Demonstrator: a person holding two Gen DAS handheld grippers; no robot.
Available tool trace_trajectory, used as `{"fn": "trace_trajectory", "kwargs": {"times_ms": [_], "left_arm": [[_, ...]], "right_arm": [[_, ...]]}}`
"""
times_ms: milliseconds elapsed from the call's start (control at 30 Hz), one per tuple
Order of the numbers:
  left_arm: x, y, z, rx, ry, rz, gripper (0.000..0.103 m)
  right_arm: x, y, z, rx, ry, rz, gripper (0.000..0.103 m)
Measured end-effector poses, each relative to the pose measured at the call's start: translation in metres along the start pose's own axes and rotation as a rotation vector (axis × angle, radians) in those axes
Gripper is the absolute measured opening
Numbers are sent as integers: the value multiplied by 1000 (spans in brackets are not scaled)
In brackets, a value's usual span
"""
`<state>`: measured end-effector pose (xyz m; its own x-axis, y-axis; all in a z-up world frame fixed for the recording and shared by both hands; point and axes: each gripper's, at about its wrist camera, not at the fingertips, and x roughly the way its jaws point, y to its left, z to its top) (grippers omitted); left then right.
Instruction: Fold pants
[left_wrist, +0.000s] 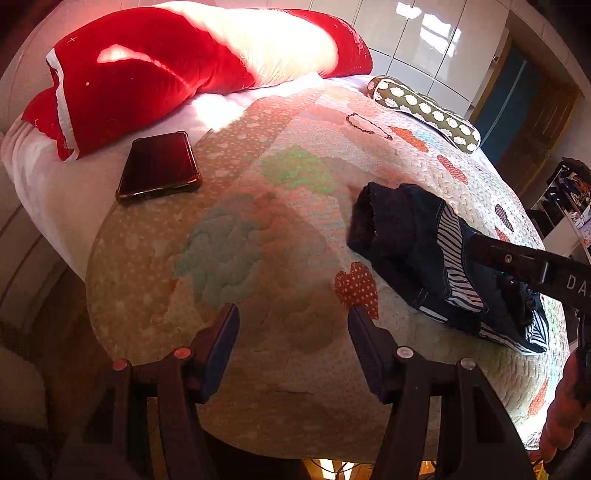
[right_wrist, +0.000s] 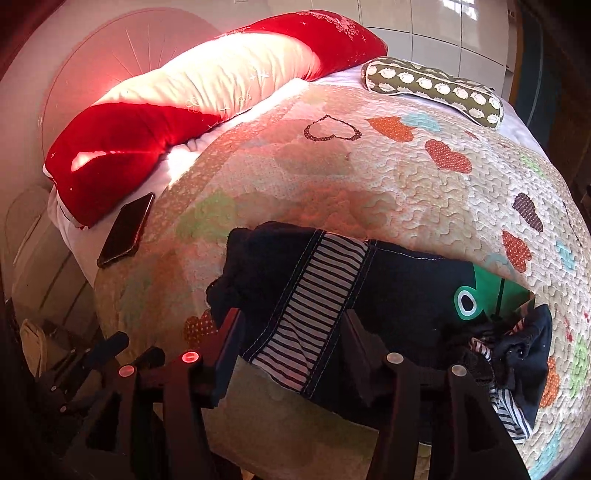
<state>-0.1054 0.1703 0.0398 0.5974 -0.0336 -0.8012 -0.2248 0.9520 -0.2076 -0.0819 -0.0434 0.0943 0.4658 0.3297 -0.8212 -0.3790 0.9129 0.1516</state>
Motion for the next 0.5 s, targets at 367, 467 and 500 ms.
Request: {"fn": "trace_trajectory", "kwargs": {"times_ms": [367, 467, 500], "left_arm": [[7, 19, -1, -72, 24, -29, 60], [8, 24, 0, -96, 24, -33, 60], [10, 25, 0, -104, 26, -35, 60]], "right_arm": [[7, 2, 17, -5, 3, -24, 63], [11, 8, 32, -10, -4, -19, 66], [14, 10, 36, -13, -1, -14, 66]]}}
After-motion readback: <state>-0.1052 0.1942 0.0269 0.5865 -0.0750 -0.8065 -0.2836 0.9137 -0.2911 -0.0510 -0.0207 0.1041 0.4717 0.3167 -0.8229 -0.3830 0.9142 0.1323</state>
